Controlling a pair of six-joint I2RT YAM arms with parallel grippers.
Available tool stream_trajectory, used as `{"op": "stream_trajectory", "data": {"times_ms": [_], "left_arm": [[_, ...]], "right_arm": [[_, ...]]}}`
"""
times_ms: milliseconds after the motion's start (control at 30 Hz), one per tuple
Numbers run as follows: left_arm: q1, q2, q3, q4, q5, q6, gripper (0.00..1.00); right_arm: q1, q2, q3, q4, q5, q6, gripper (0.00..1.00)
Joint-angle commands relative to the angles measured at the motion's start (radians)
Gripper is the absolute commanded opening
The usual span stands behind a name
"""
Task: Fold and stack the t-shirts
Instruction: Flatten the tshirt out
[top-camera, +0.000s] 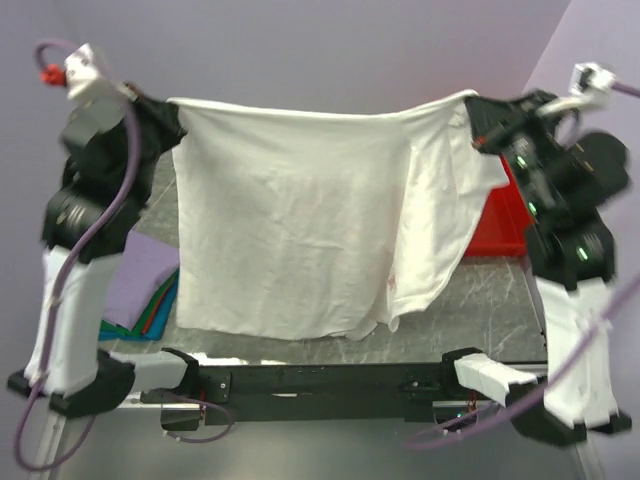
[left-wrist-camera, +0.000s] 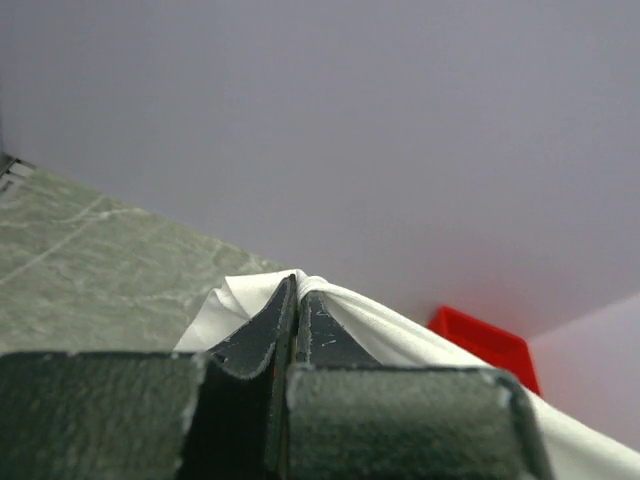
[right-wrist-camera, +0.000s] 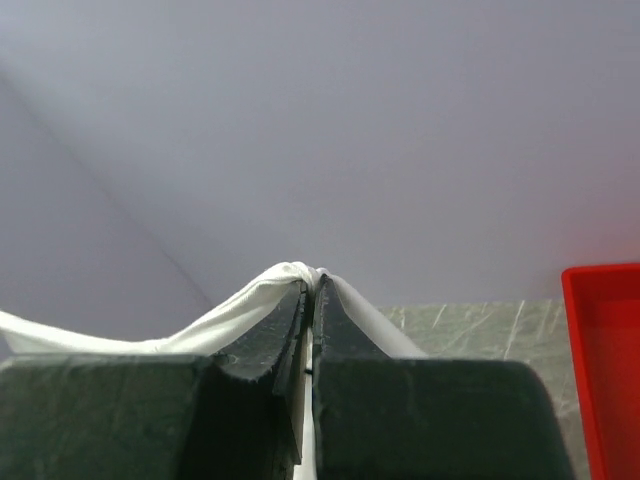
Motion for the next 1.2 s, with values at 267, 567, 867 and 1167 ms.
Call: {"op": "stream_trajectory", "data": {"times_ms": [267,567,867,1167], "left_arm": [[0.405,0.56,0.422,0.385,0.477,-0.093,0.0],[0.594,0.551,0.323,0.663,0.646,-0.229,0.0],[0.639,0.215,-0.445,0.799,0.707,-0.383,0.0],[0.643,-0.15,-1.25,0.685,0.547,-0.555,0.01]], "right_arm": [[-0.018,0.594,0.493,0.257,0.043,-0.166,0.0],[-0.041,0.502,0.421,0.474,0.085,-0.206,0.0],[-0.041,0.126,-0.321,0.494,0.069,-0.064,0.0],[-0.03,-0.233,-1.22,0.505,-0.062,0.232,0.16]]}}
